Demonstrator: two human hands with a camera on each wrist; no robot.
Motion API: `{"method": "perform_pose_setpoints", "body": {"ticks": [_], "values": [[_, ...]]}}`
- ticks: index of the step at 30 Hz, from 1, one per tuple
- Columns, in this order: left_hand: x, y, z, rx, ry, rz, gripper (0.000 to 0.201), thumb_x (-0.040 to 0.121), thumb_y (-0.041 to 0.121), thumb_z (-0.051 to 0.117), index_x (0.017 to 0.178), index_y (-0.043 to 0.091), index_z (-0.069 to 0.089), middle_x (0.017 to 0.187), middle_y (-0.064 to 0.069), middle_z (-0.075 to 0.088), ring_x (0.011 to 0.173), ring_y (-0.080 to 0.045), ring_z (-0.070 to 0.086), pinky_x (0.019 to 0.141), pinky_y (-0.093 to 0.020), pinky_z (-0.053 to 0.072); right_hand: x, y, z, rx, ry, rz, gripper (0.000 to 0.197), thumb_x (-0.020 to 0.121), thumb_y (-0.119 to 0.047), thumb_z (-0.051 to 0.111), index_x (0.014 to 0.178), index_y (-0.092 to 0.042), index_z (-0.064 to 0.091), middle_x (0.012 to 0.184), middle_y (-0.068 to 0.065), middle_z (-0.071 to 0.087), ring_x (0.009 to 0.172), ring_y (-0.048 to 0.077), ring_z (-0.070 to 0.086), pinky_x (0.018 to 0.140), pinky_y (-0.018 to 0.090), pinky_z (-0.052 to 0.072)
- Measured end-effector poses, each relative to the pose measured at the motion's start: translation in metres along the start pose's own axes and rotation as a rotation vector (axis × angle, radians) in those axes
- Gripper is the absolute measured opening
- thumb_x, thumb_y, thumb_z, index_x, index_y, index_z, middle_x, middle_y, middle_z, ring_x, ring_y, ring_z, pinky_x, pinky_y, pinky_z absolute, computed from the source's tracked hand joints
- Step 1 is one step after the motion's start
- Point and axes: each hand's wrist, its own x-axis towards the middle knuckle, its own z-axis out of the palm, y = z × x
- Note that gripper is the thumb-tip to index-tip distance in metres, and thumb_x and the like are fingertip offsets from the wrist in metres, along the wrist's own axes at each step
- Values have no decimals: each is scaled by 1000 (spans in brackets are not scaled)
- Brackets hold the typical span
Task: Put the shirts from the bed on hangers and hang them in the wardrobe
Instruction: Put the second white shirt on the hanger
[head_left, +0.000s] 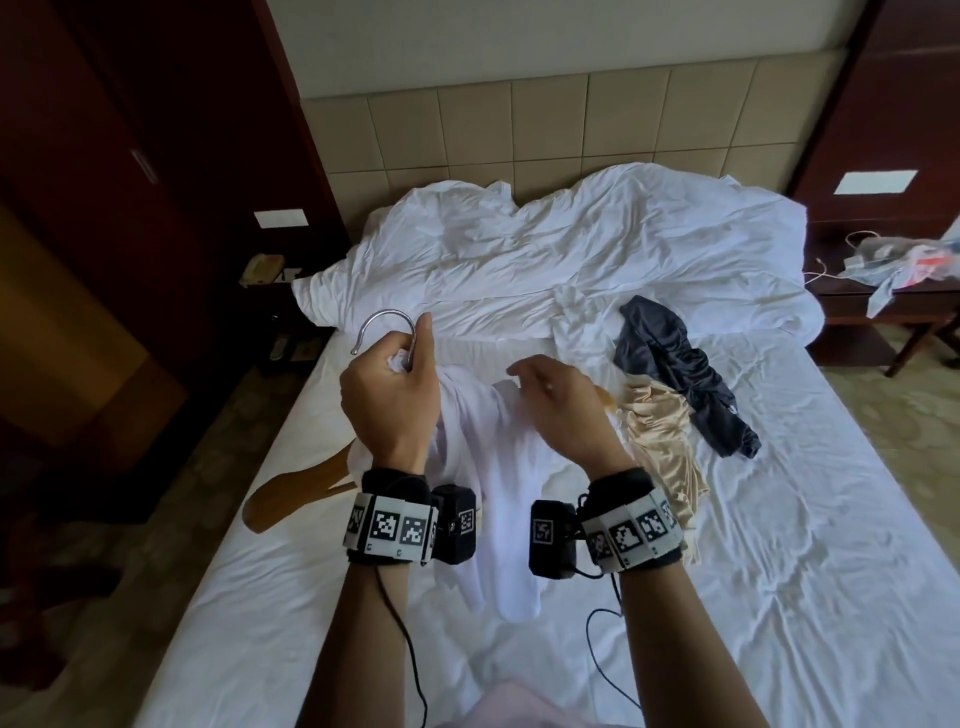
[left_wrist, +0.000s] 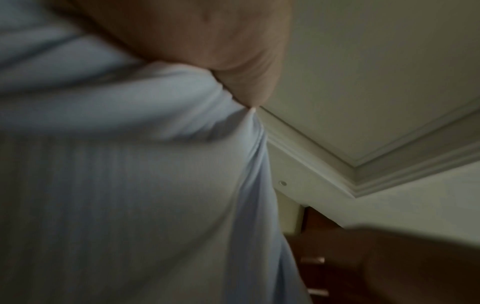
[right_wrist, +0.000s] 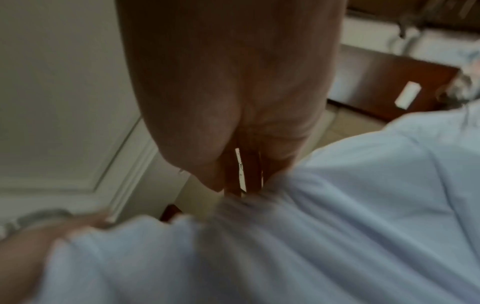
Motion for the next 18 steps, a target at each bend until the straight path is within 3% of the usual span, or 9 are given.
{"method": "perform_pose_setpoints", "body": {"ticks": [1, 3, 4, 6, 8, 10, 12, 15, 18], "values": [[-1, -1, 0, 8, -15, 5, 62, 101, 44, 64, 53, 13, 40, 45, -4, 43, 43, -31, 38, 44, -47, 40, -1, -6, -2, 203, -71, 46, 27, 107, -17, 51, 109, -14, 78, 105, -3, 78, 100, 14, 71, 90, 28, 52], [-1, -4, -2, -16, -40, -2, 62, 101, 43, 63, 54, 11, 40, 45, -6, 42, 44, -34, 37, 45, -48, 40, -1, -9, -9, 457, -120, 19, 26, 108, -13, 52, 106, -14, 78, 106, 4, 79, 107, 23, 74, 97, 33, 58], [-1, -4, -3, -46, -44, -15, 62, 101, 42, 64, 54, 9, 39, 46, -8, 40, 46, -37, 36, 46, -49, 39, 0, -8, -14, 451, -74, -41, 25, 107, -13, 53, 106, -13, 78, 106, 5, 79, 107, 25, 74, 97, 35, 58], [2, -6, -7, -112, -38, -37, 63, 101, 38, 65, 56, 5, 37, 47, -14, 38, 50, -42, 34, 47, -49, 37, 2, 4, -23, 246, 78, -157, 21, 107, -12, 56, 110, -11, 77, 107, -1, 78, 104, 16, 73, 92, 30, 56], [5, -6, -10, -151, -32, -52, 64, 101, 38, 65, 57, 1, 37, 50, -21, 40, 52, -46, 35, 48, -50, 38, 4, 20, -28, 39, 157, -147, 20, 107, -22, 58, 109, -17, 77, 106, -8, 77, 100, 10, 72, 87, 31, 54], [5, -5, -11, -159, -30, -68, 65, 100, 40, 65, 57, 1, 37, 50, -22, 40, 52, -47, 36, 48, -50, 39, 3, 27, -29, -102, 137, -72, 36, 103, -50, 50, 104, -25, 77, 98, -11, 78, 94, 12, 73, 82, 40, 57], [3, -1, -9, -153, -32, -71, 64, 100, 39, 65, 56, 5, 34, 49, -19, 38, 52, -45, 34, 48, -48, 37, -1, 25, -22, -207, 79, -80, 59, 101, -65, 36, 100, -23, 76, 92, -6, 78, 89, 18, 74, 81, 45, 59], [0, 5, -3, -156, -51, -97, 64, 100, 41, 66, 55, 8, 33, 47, -13, 36, 52, -43, 34, 48, -48, 37, -6, 0, -11, -242, -18, -99, 72, 101, -70, 19, 102, -20, 70, 92, -1, 77, 93, 26, 72, 83, 46, 56], [-5, 10, 1, -174, -107, -90, 63, 100, 41, 65, 54, 9, 37, 45, -4, 40, 49, -37, 38, 50, -47, 40, -10, -23, -2, -77, -105, -136, 62, 109, -64, 20, 85, -22, 60, 77, -5, 69, 78, 16, 67, 75, 41, 50]]}}
